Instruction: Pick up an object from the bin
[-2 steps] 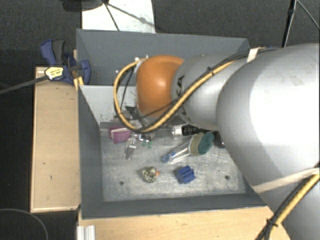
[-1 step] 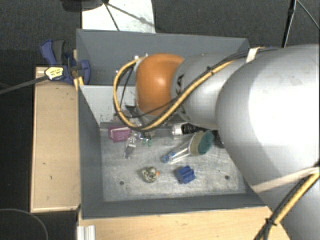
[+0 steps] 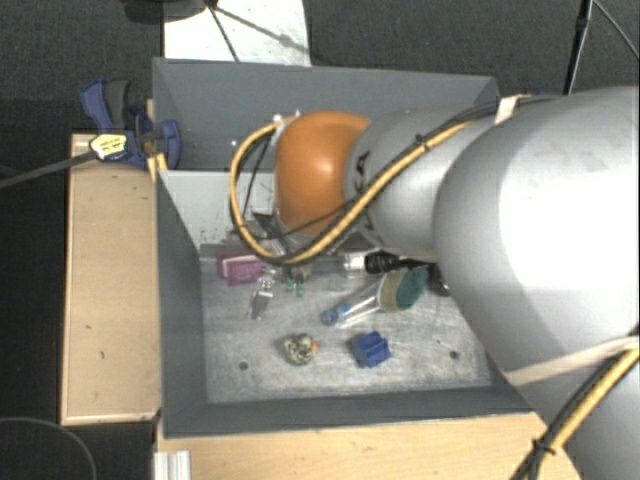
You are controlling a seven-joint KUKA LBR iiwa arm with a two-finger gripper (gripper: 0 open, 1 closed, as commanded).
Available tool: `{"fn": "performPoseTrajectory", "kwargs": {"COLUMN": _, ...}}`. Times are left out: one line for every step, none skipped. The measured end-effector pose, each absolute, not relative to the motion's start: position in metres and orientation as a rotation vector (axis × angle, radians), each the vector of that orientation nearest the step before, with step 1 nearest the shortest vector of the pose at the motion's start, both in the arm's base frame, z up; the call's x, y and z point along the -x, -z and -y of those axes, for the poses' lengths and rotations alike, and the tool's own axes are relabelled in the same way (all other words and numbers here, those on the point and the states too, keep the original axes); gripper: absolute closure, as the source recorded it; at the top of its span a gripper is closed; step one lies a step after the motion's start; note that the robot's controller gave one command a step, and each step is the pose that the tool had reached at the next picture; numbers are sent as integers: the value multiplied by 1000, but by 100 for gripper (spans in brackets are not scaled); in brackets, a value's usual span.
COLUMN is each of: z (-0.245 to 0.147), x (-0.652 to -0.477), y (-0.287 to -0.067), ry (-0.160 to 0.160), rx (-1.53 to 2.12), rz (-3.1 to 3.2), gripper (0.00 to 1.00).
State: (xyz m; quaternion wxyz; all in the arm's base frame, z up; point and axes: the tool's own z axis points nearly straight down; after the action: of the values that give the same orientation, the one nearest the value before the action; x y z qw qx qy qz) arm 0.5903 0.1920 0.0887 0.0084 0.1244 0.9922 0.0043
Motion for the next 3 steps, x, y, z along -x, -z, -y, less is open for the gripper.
{"fn": "performPoseTrajectory", "kwargs": {"z": -204, "x": -591, "y": -91, "ry": -11, "rx": -633, "rz": -3064, "gripper": 0}}
{"fn": "performPoseTrajectory", "kwargs": {"z": -196, "x": -597, "y": -86, "ry": -14, "rx": -471, "rz": -3090, "gripper": 0}}
{"fn": "performPoseTrajectory", "kwargs": {"z": -196, "x": -589, "y": -87, "ry": -8, "rx": -291, "rz": -3106, "gripper": 0}}
